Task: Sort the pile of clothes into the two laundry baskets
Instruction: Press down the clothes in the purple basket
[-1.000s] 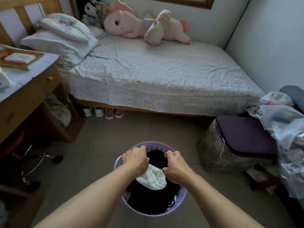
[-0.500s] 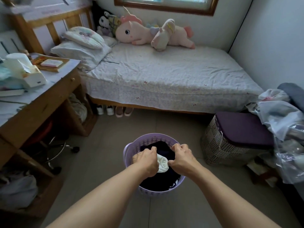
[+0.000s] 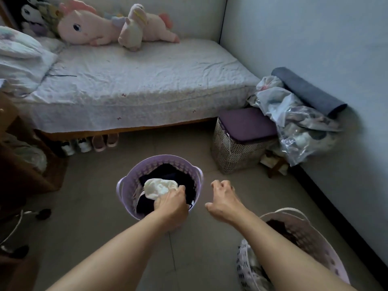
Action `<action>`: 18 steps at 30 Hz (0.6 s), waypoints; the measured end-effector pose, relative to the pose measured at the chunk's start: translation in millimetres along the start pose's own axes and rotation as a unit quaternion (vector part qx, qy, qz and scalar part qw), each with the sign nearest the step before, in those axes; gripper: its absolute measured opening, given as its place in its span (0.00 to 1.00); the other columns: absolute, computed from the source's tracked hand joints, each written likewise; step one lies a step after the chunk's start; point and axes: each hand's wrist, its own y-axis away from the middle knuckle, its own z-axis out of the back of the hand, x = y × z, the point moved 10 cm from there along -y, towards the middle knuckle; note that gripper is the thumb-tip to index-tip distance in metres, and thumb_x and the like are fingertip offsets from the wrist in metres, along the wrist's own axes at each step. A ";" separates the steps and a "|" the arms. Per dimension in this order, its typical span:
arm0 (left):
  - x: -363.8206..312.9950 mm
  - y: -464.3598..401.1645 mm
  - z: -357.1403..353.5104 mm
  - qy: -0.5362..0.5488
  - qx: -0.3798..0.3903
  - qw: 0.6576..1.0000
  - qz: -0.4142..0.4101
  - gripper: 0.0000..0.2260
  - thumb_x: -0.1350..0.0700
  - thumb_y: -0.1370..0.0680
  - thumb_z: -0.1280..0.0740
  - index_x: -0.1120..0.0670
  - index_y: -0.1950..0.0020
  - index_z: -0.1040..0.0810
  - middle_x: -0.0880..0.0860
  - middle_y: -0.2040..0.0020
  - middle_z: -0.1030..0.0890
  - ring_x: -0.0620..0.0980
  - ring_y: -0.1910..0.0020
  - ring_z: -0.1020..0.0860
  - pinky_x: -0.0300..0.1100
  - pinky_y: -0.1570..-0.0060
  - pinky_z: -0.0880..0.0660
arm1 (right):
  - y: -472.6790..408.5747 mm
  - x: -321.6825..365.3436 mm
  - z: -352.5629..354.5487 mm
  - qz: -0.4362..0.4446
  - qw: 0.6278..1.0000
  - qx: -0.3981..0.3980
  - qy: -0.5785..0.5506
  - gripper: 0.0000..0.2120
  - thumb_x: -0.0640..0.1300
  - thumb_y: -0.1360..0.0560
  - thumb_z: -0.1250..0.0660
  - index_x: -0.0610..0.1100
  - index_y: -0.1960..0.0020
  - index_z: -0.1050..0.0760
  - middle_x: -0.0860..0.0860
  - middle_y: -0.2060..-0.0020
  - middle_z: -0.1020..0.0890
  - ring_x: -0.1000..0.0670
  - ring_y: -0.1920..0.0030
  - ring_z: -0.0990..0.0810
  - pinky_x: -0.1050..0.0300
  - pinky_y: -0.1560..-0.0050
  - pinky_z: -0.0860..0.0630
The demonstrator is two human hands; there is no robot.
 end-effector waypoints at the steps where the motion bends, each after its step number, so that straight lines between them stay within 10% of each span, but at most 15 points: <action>1: -6.5 0.0 -9.2 -0.008 0.008 1.000 -0.010 0.17 0.54 0.22 0.39 0.52 0.34 0.34 0.55 0.36 0.27 0.58 0.37 0.27 0.47 0.48 0.31 | 3.7 -11.2 -4.2 -0.015 1.000 -0.002 -0.008 0.28 0.49 0.27 0.35 0.43 0.31 0.39 0.42 0.33 0.37 0.40 0.31 0.37 0.50 0.31 0.36; 18: -182.5 22.9 -224.7 -0.142 0.123 0.958 -0.215 0.23 0.51 0.22 0.37 0.52 0.29 0.38 0.53 0.33 0.28 0.55 0.34 0.28 0.47 0.40 0.30 | 73.7 -274.0 -104.2 -0.227 0.972 -0.009 -0.065 0.28 0.50 0.25 0.37 0.44 0.29 0.42 0.43 0.32 0.38 0.41 0.31 0.38 0.48 0.33 0.35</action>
